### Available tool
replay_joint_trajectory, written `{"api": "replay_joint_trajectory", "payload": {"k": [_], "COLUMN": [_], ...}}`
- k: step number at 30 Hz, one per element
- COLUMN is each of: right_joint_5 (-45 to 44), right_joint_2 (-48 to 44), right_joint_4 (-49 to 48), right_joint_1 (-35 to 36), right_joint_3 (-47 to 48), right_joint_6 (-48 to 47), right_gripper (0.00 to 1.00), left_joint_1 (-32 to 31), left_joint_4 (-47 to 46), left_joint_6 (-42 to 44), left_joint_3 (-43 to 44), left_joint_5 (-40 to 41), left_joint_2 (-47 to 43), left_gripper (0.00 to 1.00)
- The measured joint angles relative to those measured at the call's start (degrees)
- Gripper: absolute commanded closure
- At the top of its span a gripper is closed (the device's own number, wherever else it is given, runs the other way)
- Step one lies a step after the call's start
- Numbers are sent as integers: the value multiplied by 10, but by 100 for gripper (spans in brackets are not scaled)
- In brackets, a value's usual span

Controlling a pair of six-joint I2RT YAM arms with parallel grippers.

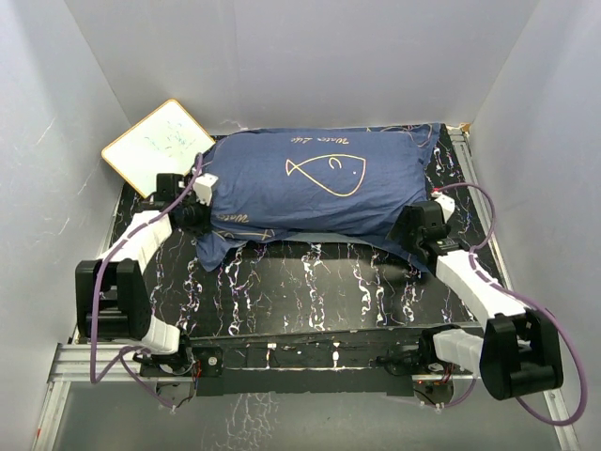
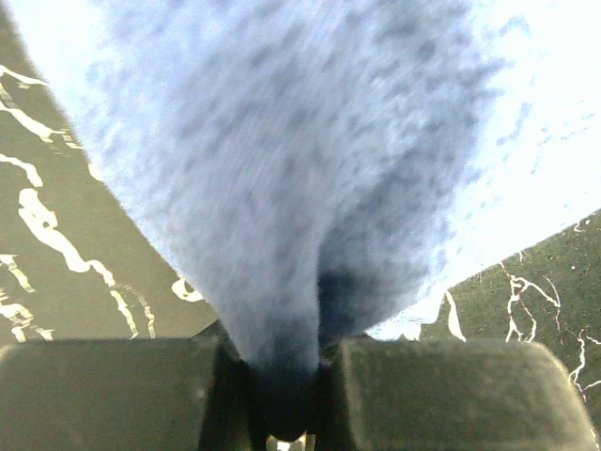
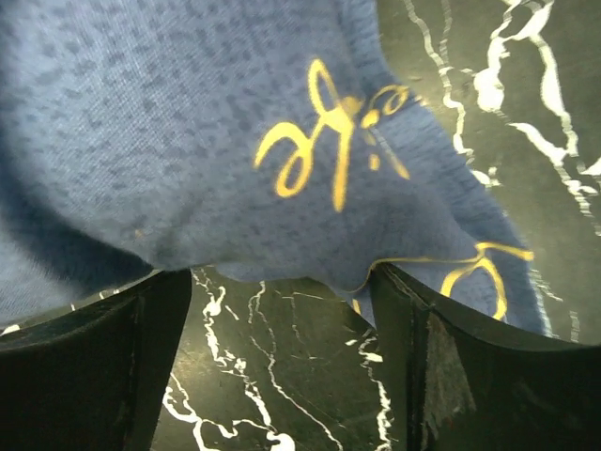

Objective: Remove the pillowcase from the pillow

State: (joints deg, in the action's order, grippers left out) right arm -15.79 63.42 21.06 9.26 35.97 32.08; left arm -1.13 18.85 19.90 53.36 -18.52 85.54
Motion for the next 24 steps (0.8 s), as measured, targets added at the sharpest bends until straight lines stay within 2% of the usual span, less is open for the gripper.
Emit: {"api": "replay_joint_trajectory", "payload": {"k": [4,9,14,19,22,23,24], "right_joint_5": [32,39,29,15,-3,-12,-19], "right_joint_2": [49,99,69,-27,-63,-68,-69], "right_joint_4": [-40,-56,-57,-39,-24,-21,-17], "right_joint_1": [19,106,115,72,41,33,29], "right_joint_3": [0,23,24,-2,-16,-20,-23], "right_joint_6": [5,7,19,42,50,52,55], "right_gripper": [31,35,14,3,2,2,2], "left_joint_1": [30,62,68,66,66,66,66], "left_joint_4": [31,74,105,122,122,120,120], "left_joint_6": [6,26,45,59,66,70,74], "left_joint_3": [29,53,35,-12,-39,-47,-52], "left_joint_5": [-12,-15,-7,-9,-6,-3,1], "left_joint_2": [-28,-45,-74,-107,-115,-116,-116], "left_gripper": [100,100,100,100,69,58,41]}}
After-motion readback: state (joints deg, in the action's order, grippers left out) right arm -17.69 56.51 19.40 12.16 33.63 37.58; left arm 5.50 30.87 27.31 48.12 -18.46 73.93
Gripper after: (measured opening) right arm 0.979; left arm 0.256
